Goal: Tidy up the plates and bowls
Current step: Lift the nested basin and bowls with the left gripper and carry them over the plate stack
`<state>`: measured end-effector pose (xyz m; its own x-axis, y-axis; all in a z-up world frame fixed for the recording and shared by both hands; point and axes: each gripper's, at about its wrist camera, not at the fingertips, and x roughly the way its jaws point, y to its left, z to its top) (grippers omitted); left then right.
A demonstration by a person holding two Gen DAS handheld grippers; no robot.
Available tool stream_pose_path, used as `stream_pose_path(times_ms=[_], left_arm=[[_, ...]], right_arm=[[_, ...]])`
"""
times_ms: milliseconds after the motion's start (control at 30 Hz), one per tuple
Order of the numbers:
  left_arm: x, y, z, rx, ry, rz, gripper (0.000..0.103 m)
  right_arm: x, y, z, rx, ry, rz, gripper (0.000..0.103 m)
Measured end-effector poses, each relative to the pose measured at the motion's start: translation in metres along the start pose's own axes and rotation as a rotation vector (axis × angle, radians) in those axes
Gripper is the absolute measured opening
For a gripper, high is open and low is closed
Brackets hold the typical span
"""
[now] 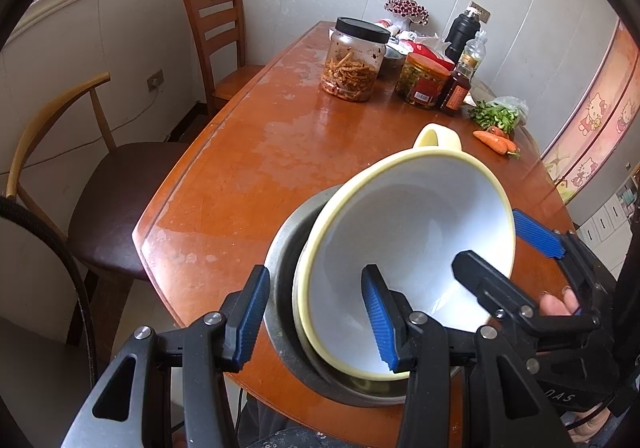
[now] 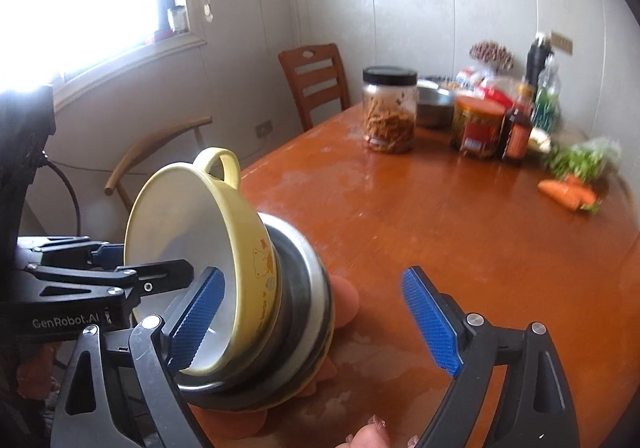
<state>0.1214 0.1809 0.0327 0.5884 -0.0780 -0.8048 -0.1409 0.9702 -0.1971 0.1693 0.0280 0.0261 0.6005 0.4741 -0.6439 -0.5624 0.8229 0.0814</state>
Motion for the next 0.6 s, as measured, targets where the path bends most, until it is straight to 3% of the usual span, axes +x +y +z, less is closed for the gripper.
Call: stream_pose_path(times_ms=[200,500,600], left_arm=[[-0.015,0.004,-0.006,-0.012,-0.027,-0.003,0.049],[-0.037,0.018,-0.020,-0.018,-0.066,0.038,0.053],[-0.041,0.028,-0.028,-0.026,-0.076,0.057,0.055]], right_arm=[[-0.015,-0.006,-0.001,0.007,-0.030,-0.017,0.091],[-0.049,-0.008,-0.007,0.025,-0.084,0.102,0.091],[-0.051,-0.002,-0.017,0.002,-0.062,0.093,0.099]])
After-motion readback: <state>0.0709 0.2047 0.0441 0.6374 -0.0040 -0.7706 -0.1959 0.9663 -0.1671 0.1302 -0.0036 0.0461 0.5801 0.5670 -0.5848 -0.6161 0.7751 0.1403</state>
